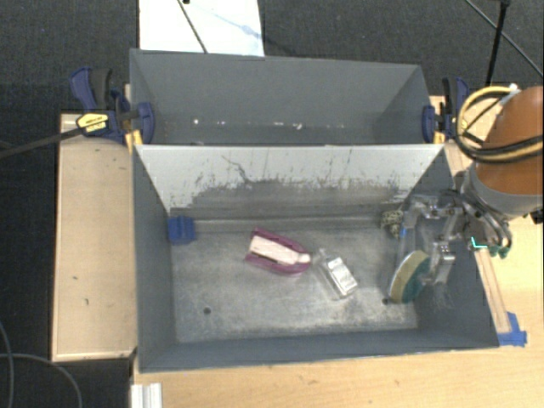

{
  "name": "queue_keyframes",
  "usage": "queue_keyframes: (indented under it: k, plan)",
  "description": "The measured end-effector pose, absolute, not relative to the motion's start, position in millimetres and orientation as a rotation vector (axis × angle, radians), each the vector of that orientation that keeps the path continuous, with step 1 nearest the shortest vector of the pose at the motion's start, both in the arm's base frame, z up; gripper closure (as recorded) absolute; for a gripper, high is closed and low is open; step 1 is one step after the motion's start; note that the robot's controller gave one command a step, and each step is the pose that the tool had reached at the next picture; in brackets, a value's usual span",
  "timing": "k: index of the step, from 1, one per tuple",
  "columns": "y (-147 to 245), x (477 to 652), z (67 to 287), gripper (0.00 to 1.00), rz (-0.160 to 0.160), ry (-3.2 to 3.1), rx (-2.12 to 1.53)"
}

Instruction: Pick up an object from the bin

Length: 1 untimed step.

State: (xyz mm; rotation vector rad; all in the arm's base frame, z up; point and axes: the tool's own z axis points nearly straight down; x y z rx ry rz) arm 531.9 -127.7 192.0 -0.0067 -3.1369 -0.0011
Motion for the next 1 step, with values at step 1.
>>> queue_keyframes:
  k: [1]
  plan:
    - [-148.7,559.3,83.9,0.0,-0.01,-3.127,-0.319]
